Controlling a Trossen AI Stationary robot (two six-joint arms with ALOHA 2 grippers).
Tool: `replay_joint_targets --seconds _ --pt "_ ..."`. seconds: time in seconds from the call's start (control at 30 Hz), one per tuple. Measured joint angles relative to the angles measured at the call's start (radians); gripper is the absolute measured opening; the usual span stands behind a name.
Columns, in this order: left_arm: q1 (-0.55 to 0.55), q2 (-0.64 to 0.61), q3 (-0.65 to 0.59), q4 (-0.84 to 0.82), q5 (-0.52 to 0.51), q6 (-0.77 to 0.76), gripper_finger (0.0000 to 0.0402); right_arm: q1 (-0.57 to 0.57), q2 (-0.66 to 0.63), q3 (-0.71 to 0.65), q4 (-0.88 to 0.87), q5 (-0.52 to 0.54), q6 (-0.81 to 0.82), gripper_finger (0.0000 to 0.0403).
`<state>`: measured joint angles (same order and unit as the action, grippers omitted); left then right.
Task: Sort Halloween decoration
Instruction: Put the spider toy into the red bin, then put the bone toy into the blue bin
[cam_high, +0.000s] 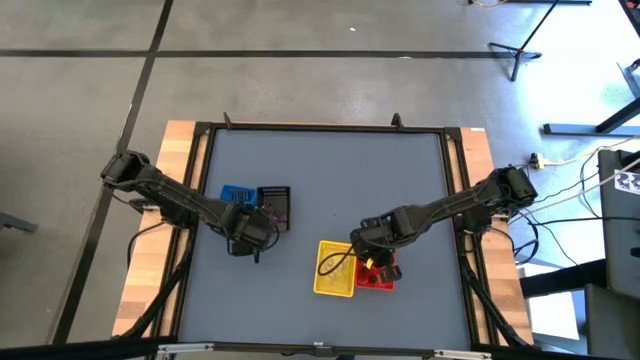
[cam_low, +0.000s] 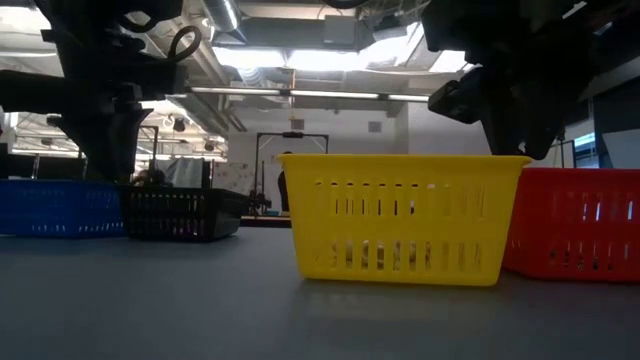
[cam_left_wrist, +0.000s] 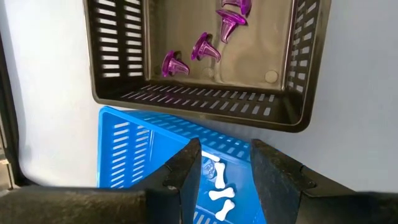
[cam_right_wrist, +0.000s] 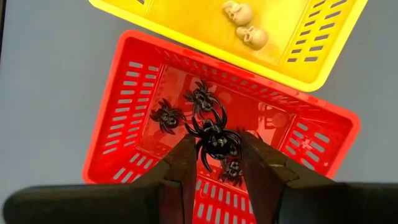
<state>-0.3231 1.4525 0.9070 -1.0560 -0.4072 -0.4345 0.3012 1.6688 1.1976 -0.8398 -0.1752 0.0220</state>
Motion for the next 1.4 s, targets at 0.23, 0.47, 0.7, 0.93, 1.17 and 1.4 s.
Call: replay_joint_targets --seconds 0.23,0.47,0.7,0.93,1.17,1.4 --pt "0.0 0.0 0.0 0.0 0.0 0.0 0.0128 0.0 0.0 0.0 0.0 0.0 0.0 0.0106" --pt "0.0 0.0 0.0 0.064 0.001 0.002 0.0128 0.0 0.0 0.0 0.0 0.035 -0.001 0.0114" --pt "0.0 0.0 0.0 0.26 0.051 0.08 0.0128 0.0 0.0 0.0 0.0 0.053 -0.001 0.0176" --pt "0.0 0.0 0.0 0.492 0.124 0.141 0.0128 0.0 0.0 0.0 0.011 0.054 -0.001 0.0216" --pt "-0.001 0.0 0.0 0.735 0.245 0.166 0.0128 0.0 0.0 0.0 0.043 0.056 -0.001 0.022" --pt "-0.049 0.0 0.0 0.881 0.324 0.151 0.0128 0.0 0.0 0.0 0.102 0.055 -0.001 0.022"
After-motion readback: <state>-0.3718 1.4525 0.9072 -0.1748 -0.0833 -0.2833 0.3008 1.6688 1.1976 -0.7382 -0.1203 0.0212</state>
